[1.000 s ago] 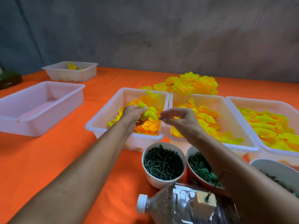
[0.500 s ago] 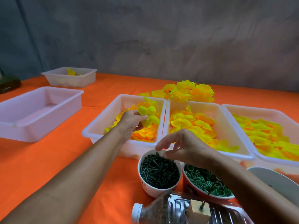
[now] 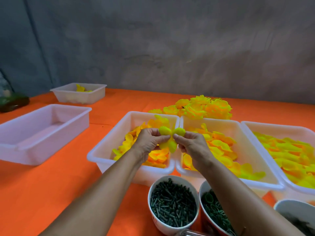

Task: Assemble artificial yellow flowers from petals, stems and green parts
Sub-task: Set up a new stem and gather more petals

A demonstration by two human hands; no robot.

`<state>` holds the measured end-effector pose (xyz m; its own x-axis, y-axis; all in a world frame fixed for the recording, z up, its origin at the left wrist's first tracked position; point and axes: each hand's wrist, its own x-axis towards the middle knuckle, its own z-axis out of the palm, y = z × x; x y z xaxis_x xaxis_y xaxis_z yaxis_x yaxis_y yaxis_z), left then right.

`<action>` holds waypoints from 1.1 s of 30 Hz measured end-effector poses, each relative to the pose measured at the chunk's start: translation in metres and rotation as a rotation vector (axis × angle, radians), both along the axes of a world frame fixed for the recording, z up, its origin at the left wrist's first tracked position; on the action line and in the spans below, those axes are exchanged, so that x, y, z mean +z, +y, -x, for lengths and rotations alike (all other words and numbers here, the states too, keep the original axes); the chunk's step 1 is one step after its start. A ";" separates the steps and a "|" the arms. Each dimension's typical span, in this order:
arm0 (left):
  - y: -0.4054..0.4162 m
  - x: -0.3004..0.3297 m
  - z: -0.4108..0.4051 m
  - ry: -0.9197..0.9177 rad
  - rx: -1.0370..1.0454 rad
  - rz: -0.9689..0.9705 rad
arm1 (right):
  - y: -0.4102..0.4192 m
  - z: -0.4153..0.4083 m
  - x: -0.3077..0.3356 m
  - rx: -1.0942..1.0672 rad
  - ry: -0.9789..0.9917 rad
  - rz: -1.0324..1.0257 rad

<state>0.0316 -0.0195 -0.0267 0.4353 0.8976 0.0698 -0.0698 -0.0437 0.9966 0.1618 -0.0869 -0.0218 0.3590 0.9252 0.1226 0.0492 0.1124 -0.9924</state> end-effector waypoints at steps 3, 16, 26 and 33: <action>-0.002 -0.002 0.000 -0.016 0.021 -0.030 | 0.001 0.000 -0.002 0.016 -0.011 -0.018; -0.001 0.000 -0.002 -0.124 0.106 -0.030 | -0.004 0.003 -0.001 0.087 -0.011 -0.072; -0.002 -0.001 -0.002 0.006 -0.011 0.013 | -0.004 0.002 -0.002 -0.010 0.010 -0.060; 0.001 -0.001 0.001 -0.009 0.122 -0.025 | -0.001 0.001 -0.003 -0.081 -0.014 -0.031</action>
<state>0.0311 -0.0189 -0.0281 0.3221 0.9417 0.0967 -0.0718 -0.0776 0.9944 0.1608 -0.0881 -0.0246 0.4303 0.8891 0.1562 0.0728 0.1383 -0.9877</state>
